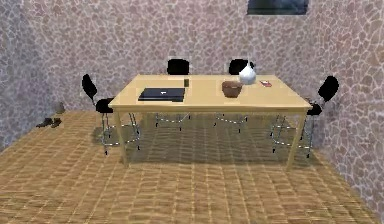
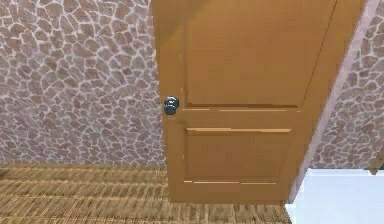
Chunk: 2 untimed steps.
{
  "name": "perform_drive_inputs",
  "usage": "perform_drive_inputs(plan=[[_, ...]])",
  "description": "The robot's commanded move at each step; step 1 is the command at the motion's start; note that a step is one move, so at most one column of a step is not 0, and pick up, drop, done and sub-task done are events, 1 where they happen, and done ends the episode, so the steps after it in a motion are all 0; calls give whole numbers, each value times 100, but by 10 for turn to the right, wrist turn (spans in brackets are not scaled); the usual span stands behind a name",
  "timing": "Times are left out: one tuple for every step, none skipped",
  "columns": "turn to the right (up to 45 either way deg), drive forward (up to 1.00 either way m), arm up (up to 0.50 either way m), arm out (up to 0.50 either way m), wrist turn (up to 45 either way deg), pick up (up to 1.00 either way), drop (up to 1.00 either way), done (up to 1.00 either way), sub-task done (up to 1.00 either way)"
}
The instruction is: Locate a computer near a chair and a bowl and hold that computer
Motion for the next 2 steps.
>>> perform_drive_inputs(plan=[[390, 0, 0, 0, 0, 0, 0, 0, 0], [0, 100, 0, 0, 0, 0, 0, 0, 0]])
